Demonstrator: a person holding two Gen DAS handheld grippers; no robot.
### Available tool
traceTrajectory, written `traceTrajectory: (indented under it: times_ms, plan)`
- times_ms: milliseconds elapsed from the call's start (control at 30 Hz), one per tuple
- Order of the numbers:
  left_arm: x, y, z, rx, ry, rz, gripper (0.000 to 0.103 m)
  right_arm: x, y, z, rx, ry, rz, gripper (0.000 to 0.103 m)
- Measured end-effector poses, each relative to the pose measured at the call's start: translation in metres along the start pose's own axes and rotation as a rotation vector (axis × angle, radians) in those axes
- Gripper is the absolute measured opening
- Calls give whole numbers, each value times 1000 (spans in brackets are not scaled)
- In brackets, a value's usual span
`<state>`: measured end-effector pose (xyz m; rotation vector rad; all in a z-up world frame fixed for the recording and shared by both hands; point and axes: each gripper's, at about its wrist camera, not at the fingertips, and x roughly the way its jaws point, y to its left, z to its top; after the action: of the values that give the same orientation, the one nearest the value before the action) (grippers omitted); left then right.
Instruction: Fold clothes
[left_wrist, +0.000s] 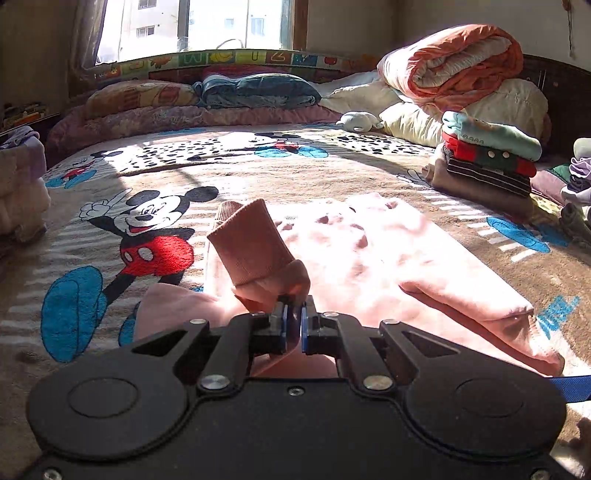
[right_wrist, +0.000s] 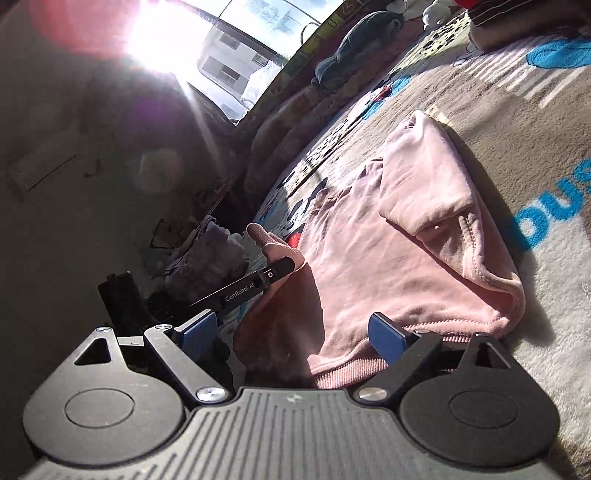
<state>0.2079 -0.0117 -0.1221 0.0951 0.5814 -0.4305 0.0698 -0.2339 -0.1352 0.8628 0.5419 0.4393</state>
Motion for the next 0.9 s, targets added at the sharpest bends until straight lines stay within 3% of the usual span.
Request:
traceTrajectory:
  times_ms: [67, 233, 300, 367, 433, 600, 900]
  plan:
    - [1, 7, -4, -39, 36, -105, 58, 6, -2, 1, 29, 1, 4, 84]
    - [-56, 51, -2, -285, -142, -211, 58, 29, -2, 4, 73, 9, -15, 82]
    - [-69, 72, -5, -381, -195, -203, 58, 45, -3, 7, 100, 30, -10, 82]
    - [-80, 93, -12, -455, -197, -166, 59, 59, -2, 11, 119, 39, -10, 82]
    - [-86, 103, -16, -471, -191, -113, 60, 77, 0, 16, 149, 52, -8, 82]
    - [-97, 116, -27, -520, -197, -115, 60, 116, -1, 30, 256, 72, -15, 82]
    - [-98, 124, -37, -478, -172, -73, 60, 154, 6, 23, 355, 84, -97, 77]
